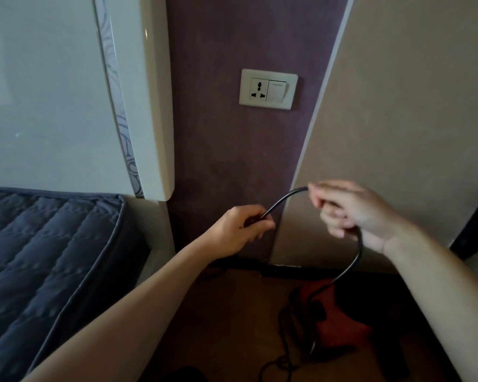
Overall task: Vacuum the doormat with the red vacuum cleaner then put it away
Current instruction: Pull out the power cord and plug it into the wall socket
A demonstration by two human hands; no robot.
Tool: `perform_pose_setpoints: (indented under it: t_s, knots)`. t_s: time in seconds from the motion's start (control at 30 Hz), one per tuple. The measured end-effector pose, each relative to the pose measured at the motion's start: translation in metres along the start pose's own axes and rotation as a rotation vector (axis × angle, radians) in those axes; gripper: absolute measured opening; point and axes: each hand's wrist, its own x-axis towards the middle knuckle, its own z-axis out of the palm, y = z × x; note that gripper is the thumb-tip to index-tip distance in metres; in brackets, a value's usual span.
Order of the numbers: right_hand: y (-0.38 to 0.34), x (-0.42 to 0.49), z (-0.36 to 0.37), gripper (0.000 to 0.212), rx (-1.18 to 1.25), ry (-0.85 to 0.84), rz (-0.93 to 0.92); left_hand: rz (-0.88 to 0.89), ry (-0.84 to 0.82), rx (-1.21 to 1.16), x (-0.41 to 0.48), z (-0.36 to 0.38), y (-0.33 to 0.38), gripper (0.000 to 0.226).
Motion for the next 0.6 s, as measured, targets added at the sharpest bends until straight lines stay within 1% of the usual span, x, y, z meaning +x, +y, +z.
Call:
perform_pose_setpoints:
  t_s: [0.07, 0.13, 0.2, 0.23, 0.3, 0.33, 0.37, 0.4, 0.43, 0.47, 0.53, 0.6]
  knots:
    - [-0.018, -0.007, -0.019, 0.026, 0.09, 0.053, -0.036, -0.061, -0.025, 0.011, -0.008, -0.005, -0.021, 0.017]
    - [-0.033, -0.016, -0.042, 0.027, 0.065, 0.073, -0.09, -0.143, -0.005, 0.01, -0.016, -0.008, -0.047, 0.012]
    - [-0.04, -0.025, -0.063, 0.032, -0.061, 0.079, -0.143, -0.194, 0.025, 0.047, -0.02, -0.007, -0.067, 0.015]
    - [-0.039, -0.028, -0.074, 0.038, -0.141, 0.076, -0.157, -0.206, 0.04, 0.079, -0.021, -0.005, -0.073, 0.018]
    - [-0.035, -0.034, -0.091, 0.062, -0.356, 0.078, -0.151, -0.216, 0.107, 0.103, -0.02, 0.0, -0.078, 0.02]
    - [-0.031, -0.037, -0.098, 0.074, -0.52, 0.082, -0.155, -0.203, 0.16, 0.101, -0.018, 0.002, -0.076, 0.019]
    - [-0.028, -0.038, -0.103, 0.078, -0.72, 0.078, -0.163, -0.18, 0.206, 0.095, -0.015, 0.005, -0.071, 0.018]
    - [-0.02, -0.038, -0.107, 0.077, -0.897, 0.057, -0.165, -0.139, 0.235, 0.101, -0.011, 0.007, -0.063, 0.017]
    - [-0.014, -0.038, -0.105, 0.075, -1.01, 0.026, -0.127, -0.076, 0.246, 0.127, -0.006, 0.008, -0.053, 0.016]
    - [-0.009, -0.037, -0.098, 0.07, -1.022, -0.005, -0.051, 0.0, 0.242, 0.171, -0.001, 0.009, -0.042, 0.015]
    - [0.004, -0.032, -0.076, 0.063, -0.952, -0.066, 0.082, 0.139, 0.212, 0.245, 0.009, 0.01, -0.017, 0.014]
    - [0.017, -0.018, -0.052, 0.064, -0.875, -0.02, 0.084, 0.266, 0.179, 0.3, 0.018, 0.011, 0.009, 0.015]
